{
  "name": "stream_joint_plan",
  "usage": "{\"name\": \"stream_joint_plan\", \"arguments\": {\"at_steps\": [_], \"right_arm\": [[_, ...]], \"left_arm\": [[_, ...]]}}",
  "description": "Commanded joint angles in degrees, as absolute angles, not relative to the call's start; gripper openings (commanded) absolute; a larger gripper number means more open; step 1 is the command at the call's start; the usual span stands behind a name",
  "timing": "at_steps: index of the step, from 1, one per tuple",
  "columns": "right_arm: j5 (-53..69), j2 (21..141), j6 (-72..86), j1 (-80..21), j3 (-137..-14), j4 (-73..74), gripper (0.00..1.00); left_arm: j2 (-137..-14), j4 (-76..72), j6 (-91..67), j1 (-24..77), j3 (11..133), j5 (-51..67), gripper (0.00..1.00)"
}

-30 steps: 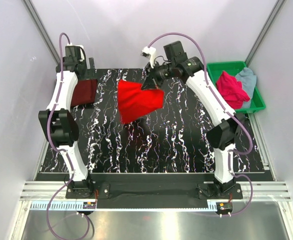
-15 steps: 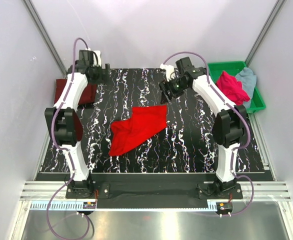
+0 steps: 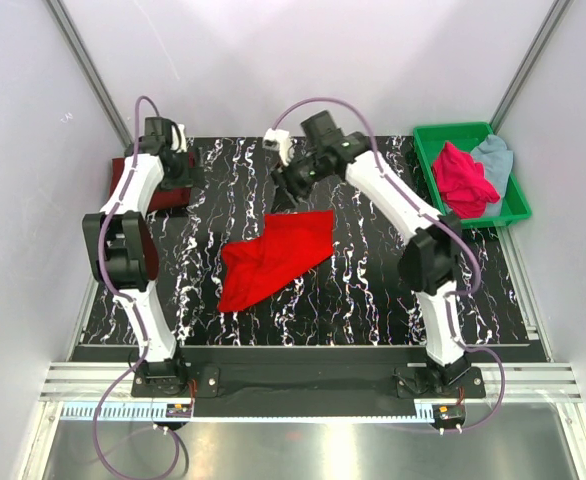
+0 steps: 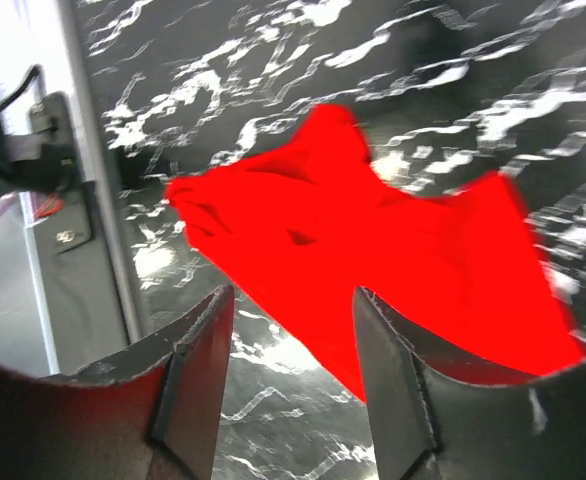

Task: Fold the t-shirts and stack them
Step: Move the tshirt to the center of the board, then flatten the tshirt out

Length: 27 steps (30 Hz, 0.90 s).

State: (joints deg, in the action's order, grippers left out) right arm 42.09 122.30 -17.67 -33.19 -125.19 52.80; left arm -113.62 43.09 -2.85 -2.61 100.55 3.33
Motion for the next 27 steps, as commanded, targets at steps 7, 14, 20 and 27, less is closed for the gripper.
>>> {"name": "stream_joint_plan", "arguments": {"at_steps": [7, 14, 20, 27], "right_arm": [[50.53, 132.01, -14.59, -40.69, -129.90, 55.02, 0.60], [53.61, 134.38, -11.08, -44.47, -130.25, 53.53, 0.61], [52.03, 136.93, -10.54, -46.75, -131.31, 52.12, 0.59], [46.06, 142.02, -14.50, -51.67, -130.51, 50.89, 0.55]], "left_arm": [[-108.02, 40.69, -2.82, -7.82, 100.02, 1.58, 0.98], [-106.26, 43.94, -1.85, -7.91, 99.14, 6.06, 0.97], [-99.85, 44.21, 1.84, -7.47, 94.40, 6.24, 0.97], [-92.83, 47.55, 3.25, -8.08, 90.71, 4.92, 0.98]]}}
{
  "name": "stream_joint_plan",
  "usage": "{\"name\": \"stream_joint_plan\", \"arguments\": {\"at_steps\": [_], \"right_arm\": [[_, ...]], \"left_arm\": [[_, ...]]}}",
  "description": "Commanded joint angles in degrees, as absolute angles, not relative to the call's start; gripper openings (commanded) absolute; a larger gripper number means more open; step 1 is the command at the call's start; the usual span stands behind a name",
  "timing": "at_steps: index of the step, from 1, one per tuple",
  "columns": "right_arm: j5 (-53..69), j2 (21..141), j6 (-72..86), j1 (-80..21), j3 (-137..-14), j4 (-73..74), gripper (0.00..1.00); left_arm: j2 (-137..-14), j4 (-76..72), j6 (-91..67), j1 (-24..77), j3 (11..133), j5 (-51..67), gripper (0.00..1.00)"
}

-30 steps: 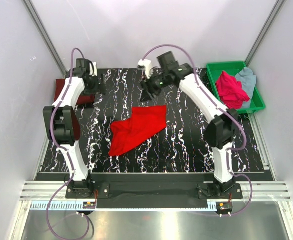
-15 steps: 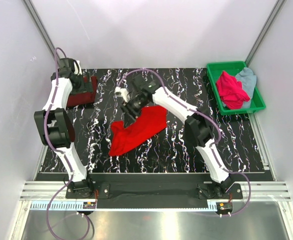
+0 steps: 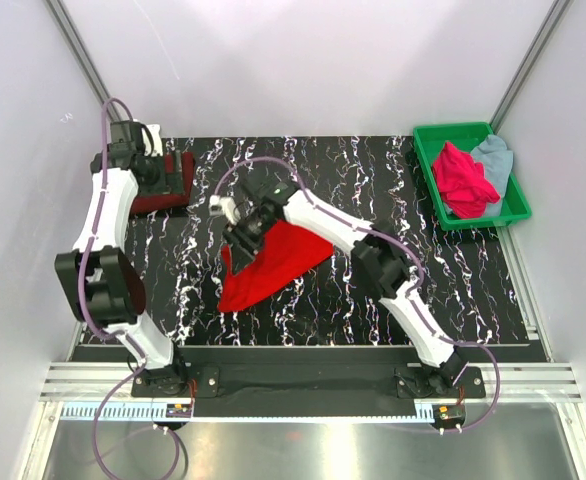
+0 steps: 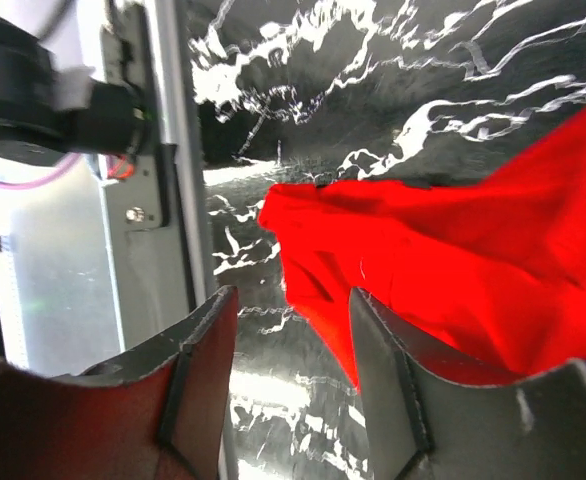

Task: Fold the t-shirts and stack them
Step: Flatten the tshirt out

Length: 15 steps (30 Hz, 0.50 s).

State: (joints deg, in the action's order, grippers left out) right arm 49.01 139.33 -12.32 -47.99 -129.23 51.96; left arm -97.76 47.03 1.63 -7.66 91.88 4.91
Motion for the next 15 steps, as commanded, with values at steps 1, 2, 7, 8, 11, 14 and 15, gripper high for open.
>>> {"name": "stream_joint_plan", "arguments": {"at_steps": [1, 2, 7, 8, 11, 14, 15], "right_arm": [[45.79, 142.38, -14.76, -52.11, -130.78, 50.63, 0.54], [45.01, 142.90, -14.85, -52.55, -131.04, 50.45, 0.54], [40.52, 144.40, -16.34, -53.88, -131.23, 50.19, 0.54], [38.95, 144.32, -16.52, -53.88, -130.79, 49.40, 0.54], [35.60, 143.88, -17.31, -53.88, -128.06, 47.12, 0.45], [32.44, 143.18, -17.05, -53.88, -125.43, 44.66, 0.28], [31.91, 143.00, -16.88, -53.88, -125.07, 44.39, 0.24]], "left_arm": [[-92.03, 47.55, 3.16, -8.17, 89.57, 4.83, 0.98], [-91.33, 47.37, 3.16, -8.43, 89.13, 4.75, 0.98], [-87.63, 46.76, 2.29, -8.88, 86.75, 4.13, 0.98], [-87.28, 46.84, 2.20, -8.96, 86.57, 4.22, 0.98], [-86.14, 46.76, 1.93, -8.96, 85.96, 4.39, 0.98], [-85.78, 46.85, 1.93, -9.14, 85.61, 4.48, 0.98], [-85.78, 46.85, 1.93, -9.14, 85.52, 4.40, 0.98]]}}
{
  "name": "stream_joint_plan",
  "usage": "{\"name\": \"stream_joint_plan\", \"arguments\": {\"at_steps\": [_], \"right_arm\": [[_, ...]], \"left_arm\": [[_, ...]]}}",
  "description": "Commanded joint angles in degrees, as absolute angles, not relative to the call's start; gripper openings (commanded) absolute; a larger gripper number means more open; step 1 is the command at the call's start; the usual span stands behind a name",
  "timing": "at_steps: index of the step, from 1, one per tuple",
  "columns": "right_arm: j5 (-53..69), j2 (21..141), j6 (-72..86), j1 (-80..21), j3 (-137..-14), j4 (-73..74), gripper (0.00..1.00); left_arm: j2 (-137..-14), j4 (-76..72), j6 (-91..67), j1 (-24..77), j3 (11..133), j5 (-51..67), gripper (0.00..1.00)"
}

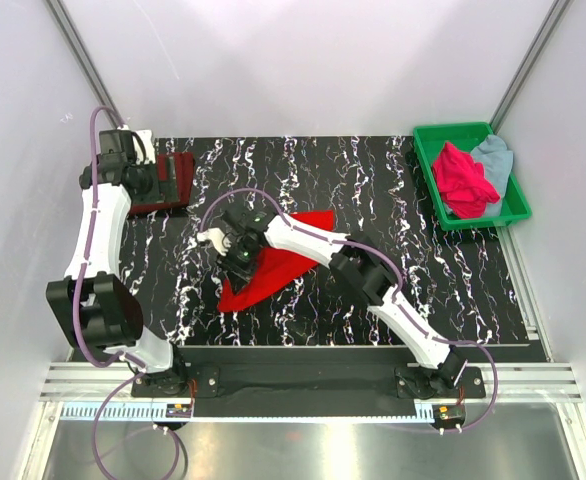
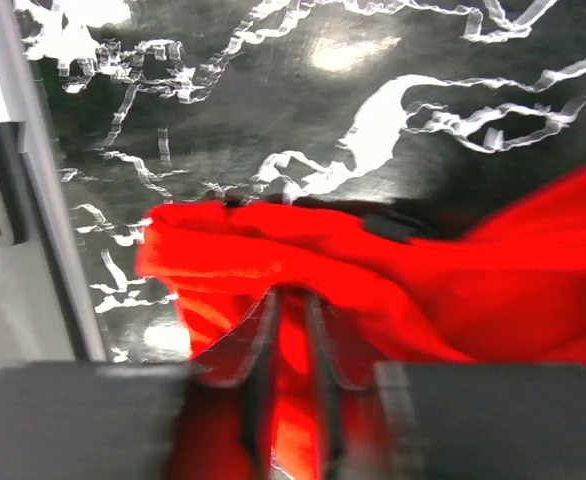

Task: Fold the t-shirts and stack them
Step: Flatten the tshirt out

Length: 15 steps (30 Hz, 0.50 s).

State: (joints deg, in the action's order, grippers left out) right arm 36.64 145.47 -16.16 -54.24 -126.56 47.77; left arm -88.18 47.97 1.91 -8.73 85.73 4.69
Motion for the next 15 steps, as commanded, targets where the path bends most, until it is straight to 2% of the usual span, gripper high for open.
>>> {"name": "stream_joint_plan", "arguments": {"at_steps": [1, 2, 3, 10, 11, 12, 13, 15], "right_arm": [[31.30, 143.00, -16.61, -53.88, -124.63, 44.04, 0.18], [30.85, 143.00, -16.26, -53.88, -124.54, 43.77, 0.07], [30.59, 143.00, -16.09, -53.96, -124.45, 43.77, 0.01], [27.35, 137.38, -17.40, -53.79, -122.44, 42.46, 0.00], [26.90, 136.42, -17.75, -53.79, -121.82, 41.84, 0.05], [26.55, 134.49, -18.45, -53.79, -121.12, 41.40, 0.33], [25.32, 133.78, -18.98, -53.88, -120.07, 40.35, 0.42], [23.56, 131.94, -19.42, -53.88, -119.27, 39.29, 0.46]], "left_arm": [[-85.96, 46.85, 1.85, -9.14, 85.26, 4.31, 0.98], [-85.87, 46.85, 1.93, -9.23, 85.17, 4.22, 0.98], [-86.13, 46.85, 1.76, -9.23, 85.17, 4.31, 0.98], [-85.96, 47.11, 2.02, -9.67, 85.87, 4.13, 0.98], [-85.96, 47.20, 2.02, -9.67, 86.04, 4.22, 0.98], [-85.96, 47.20, 1.93, -9.75, 86.22, 4.57, 0.98], [-85.78, 47.20, 1.93, -9.76, 86.22, 4.66, 0.98], [-85.69, 47.20, 1.85, -9.76, 86.22, 4.92, 0.98]]}}
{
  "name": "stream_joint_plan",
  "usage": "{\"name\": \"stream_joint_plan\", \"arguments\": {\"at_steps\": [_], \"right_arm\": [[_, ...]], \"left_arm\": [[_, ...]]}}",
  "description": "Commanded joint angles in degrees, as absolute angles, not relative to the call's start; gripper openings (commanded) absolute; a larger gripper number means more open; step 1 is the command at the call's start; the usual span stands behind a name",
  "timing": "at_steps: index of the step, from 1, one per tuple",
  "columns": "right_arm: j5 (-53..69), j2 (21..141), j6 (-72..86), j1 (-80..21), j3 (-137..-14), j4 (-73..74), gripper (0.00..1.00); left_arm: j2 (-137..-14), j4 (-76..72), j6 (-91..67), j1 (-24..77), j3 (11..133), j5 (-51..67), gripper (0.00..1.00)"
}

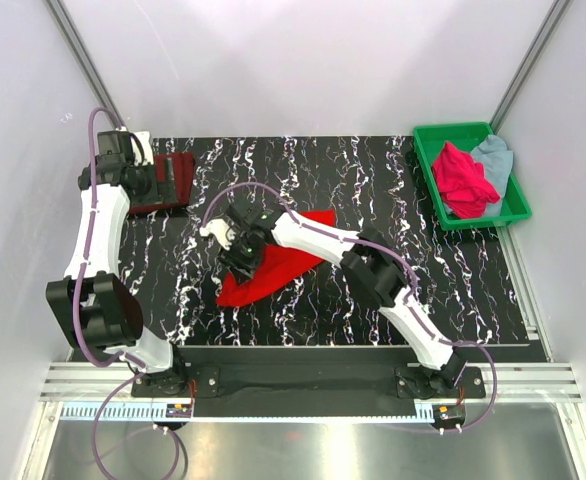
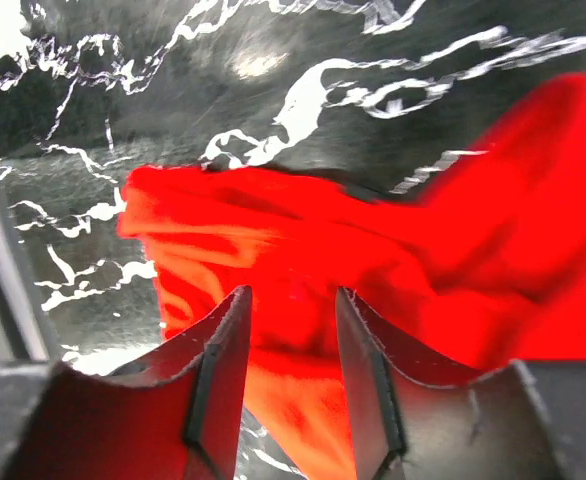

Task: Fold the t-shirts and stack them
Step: Flatten the tshirt out

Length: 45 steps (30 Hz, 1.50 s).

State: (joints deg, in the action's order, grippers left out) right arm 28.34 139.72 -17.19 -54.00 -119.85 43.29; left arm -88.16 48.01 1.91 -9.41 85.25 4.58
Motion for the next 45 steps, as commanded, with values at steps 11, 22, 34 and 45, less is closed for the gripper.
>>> {"name": "stream_joint_plan", "arguments": {"at_steps": [11, 22, 34, 45], "right_arm": [[18.37, 134.55, -23.38, -53.79, -120.14, 37.96, 0.50], [19.78, 138.95, -22.85, -53.79, -121.91, 40.16, 0.38], [18.63, 131.49, -26.98, -53.61, -127.87, 42.80, 0.00], [26.45, 127.35, -18.21, -51.68, -151.41, 39.12, 0.00]], "left_arm": [[-85.17, 47.11, 1.67, -9.93, 85.34, 5.36, 0.98], [-84.29, 47.11, 1.49, -10.28, 83.85, 5.62, 0.98], [-82.80, 47.72, 0.62, -13.71, 84.11, 5.62, 0.98], [-82.44, 47.37, 1.05, -14.06, 82.79, 5.97, 0.98]]}}
